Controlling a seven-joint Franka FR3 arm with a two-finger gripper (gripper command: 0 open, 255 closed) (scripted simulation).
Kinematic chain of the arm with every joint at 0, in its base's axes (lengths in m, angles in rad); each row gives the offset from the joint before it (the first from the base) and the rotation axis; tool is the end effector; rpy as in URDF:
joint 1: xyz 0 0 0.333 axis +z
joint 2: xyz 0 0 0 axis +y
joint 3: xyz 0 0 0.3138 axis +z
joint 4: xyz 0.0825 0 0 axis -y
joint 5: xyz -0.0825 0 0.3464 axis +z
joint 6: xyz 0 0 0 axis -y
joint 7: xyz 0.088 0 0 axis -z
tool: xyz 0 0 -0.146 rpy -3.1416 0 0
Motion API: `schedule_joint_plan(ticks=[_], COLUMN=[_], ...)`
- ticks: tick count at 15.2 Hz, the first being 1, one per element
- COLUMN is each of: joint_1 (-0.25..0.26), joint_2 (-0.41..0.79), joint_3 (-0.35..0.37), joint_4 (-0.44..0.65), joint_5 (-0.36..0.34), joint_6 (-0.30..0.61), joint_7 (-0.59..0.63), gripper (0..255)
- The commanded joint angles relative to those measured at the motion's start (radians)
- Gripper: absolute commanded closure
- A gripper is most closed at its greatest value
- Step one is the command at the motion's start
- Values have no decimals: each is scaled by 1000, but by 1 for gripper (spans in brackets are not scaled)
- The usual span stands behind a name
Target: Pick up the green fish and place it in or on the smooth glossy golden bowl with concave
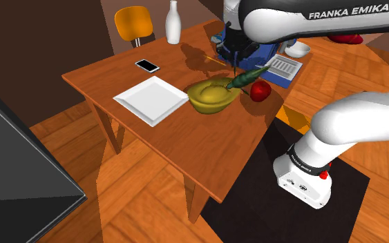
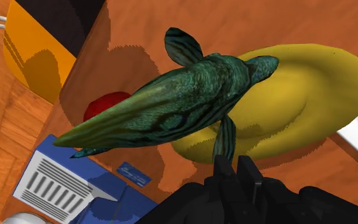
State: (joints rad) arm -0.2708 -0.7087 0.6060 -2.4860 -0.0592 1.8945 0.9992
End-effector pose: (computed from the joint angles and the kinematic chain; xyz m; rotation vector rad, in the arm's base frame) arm 0.3163 0.1140 0.4619 2.5709 -1.0314 0.3713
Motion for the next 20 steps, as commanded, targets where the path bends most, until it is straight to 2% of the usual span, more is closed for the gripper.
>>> schedule_joint_plan(ticks=[1,7,9,20], joint_1=[-50,-182,-211,-219], joint_2=[93,357,435,482], joint_3=[33,145,179,207], joint_4=[77,320,391,284], joint_5=[-29,-150,-195,-240], joint_6=[17,5,-12,115], joint_7=[20,98,127,205], gripper=[255,255,255,255])
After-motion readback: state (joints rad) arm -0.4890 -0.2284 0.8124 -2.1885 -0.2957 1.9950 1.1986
